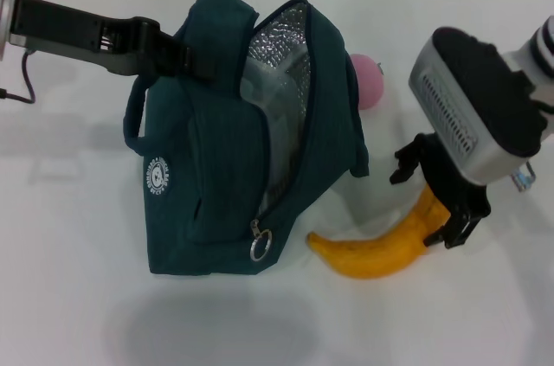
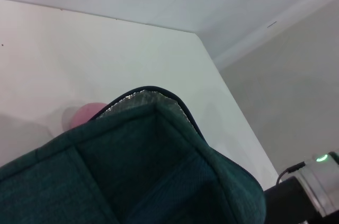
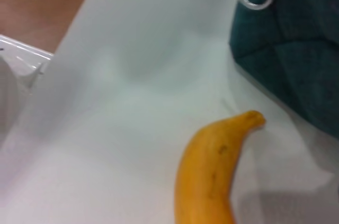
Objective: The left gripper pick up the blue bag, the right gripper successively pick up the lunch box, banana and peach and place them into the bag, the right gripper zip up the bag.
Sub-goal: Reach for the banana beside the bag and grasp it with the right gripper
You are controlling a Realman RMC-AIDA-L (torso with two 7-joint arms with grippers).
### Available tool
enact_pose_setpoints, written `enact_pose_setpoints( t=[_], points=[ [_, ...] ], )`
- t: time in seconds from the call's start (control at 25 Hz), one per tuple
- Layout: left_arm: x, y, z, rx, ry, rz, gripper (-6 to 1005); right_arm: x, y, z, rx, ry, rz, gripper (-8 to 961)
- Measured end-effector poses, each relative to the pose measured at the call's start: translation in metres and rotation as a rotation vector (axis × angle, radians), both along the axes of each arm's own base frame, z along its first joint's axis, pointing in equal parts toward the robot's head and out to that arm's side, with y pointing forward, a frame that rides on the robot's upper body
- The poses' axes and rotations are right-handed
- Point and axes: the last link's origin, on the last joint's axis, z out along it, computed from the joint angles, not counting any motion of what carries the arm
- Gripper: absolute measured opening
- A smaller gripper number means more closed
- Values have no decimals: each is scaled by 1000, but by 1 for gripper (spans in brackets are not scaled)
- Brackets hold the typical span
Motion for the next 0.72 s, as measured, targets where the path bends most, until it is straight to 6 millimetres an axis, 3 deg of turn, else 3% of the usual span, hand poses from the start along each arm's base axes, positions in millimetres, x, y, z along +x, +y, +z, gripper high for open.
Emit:
enact_pose_setpoints(
  t=[0.72],
  points=[
    [0,1,1,5,2,1,33,7,0,-22,-31,-15,-3,849]
  ],
)
